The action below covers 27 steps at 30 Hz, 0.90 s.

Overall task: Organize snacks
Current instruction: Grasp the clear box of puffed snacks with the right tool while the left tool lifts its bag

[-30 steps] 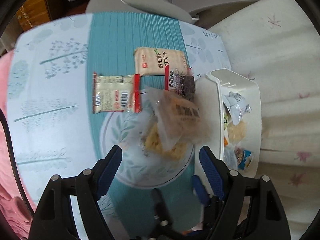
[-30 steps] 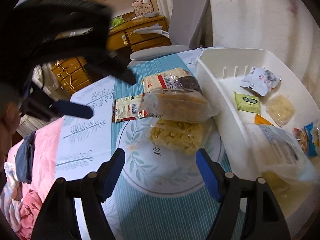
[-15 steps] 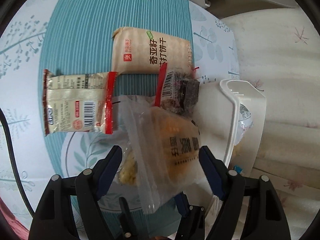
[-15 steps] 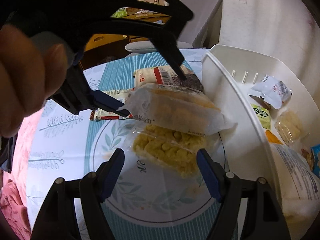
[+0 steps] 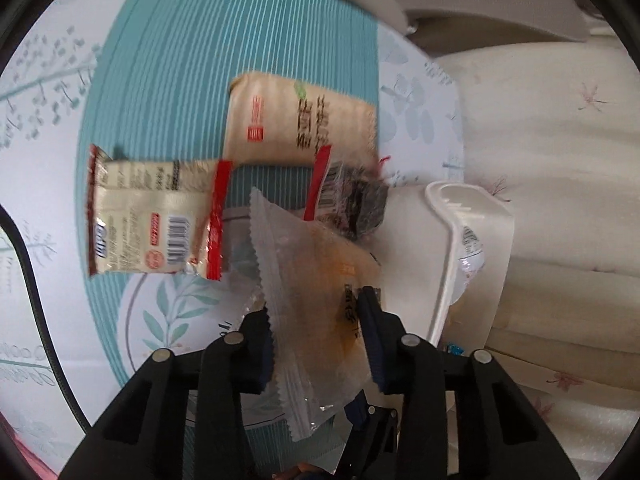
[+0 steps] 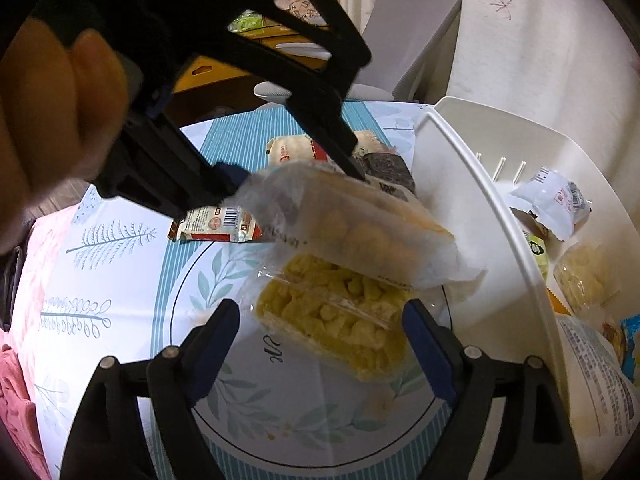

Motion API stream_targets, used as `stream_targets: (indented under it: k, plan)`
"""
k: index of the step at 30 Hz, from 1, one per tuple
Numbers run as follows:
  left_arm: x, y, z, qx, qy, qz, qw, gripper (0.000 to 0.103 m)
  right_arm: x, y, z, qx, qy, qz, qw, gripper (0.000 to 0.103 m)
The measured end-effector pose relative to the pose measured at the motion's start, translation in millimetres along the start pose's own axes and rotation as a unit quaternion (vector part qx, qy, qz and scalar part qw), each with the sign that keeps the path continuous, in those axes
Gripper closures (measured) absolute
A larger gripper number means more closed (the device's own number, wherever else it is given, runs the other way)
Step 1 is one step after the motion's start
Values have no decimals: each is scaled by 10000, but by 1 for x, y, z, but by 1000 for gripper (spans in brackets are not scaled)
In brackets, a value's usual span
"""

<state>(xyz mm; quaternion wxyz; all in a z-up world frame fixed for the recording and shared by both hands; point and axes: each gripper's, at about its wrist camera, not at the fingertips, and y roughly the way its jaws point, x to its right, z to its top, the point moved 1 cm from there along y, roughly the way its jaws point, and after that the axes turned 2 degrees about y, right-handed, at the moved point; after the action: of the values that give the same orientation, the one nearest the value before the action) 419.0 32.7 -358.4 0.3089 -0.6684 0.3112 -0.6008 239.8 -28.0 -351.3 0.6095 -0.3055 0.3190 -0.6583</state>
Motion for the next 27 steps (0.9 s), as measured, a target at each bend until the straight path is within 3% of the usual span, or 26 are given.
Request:
stream_targets:
  k: [7, 14, 27]
  plan:
    - [-14, -52, -11, 641, 24, -308, 9975, 70, -7, 5, 5, -75, -144, -130, 9998, 14]
    - [-39, -101, -25, 1292, -71, -591, 9898, 70, -15, 19, 12, -197, -336, -433, 9983, 10]
    - [-82, -144, -64, 1674, -374, -511, 9839, 70, -28, 46, 25, -542, -578, -497, 9956, 5]
